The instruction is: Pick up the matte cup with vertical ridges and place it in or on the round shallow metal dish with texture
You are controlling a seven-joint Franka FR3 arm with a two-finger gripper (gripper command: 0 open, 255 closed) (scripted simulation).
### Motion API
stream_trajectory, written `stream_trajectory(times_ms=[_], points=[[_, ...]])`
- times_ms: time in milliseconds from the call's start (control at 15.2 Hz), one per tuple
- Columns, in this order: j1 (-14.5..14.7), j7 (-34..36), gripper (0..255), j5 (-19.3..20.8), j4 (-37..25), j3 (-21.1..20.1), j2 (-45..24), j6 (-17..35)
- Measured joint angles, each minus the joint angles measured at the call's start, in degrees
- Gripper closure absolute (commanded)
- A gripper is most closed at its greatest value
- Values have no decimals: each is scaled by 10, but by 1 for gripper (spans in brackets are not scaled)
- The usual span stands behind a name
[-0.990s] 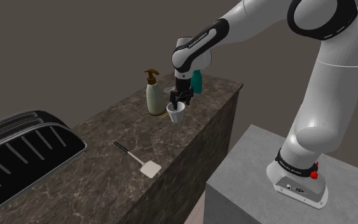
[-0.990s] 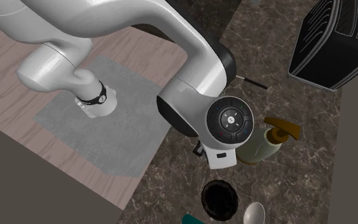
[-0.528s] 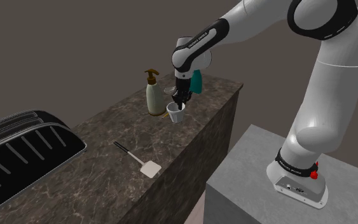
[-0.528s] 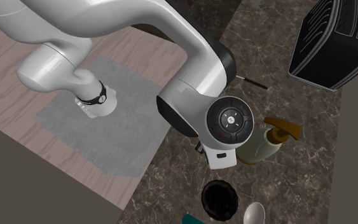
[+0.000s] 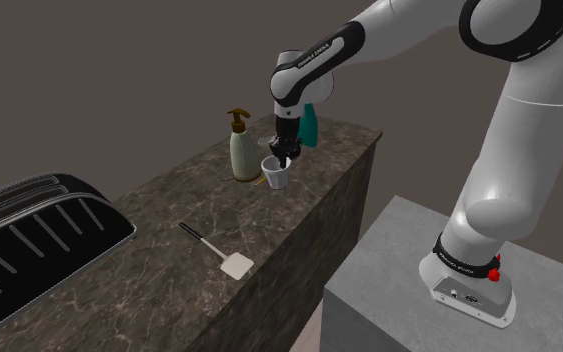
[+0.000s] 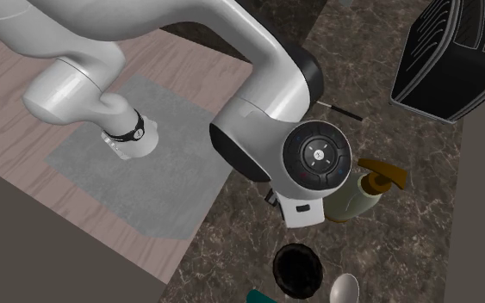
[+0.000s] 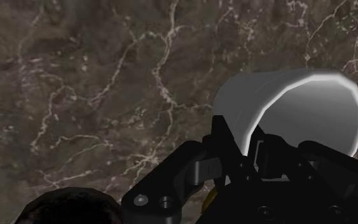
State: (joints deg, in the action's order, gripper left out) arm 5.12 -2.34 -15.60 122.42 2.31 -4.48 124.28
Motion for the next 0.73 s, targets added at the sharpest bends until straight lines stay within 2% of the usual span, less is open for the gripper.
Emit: stream_trajectory(times_ms=[726], points=[[-2,21,255,14,-44,2,37,-79]])
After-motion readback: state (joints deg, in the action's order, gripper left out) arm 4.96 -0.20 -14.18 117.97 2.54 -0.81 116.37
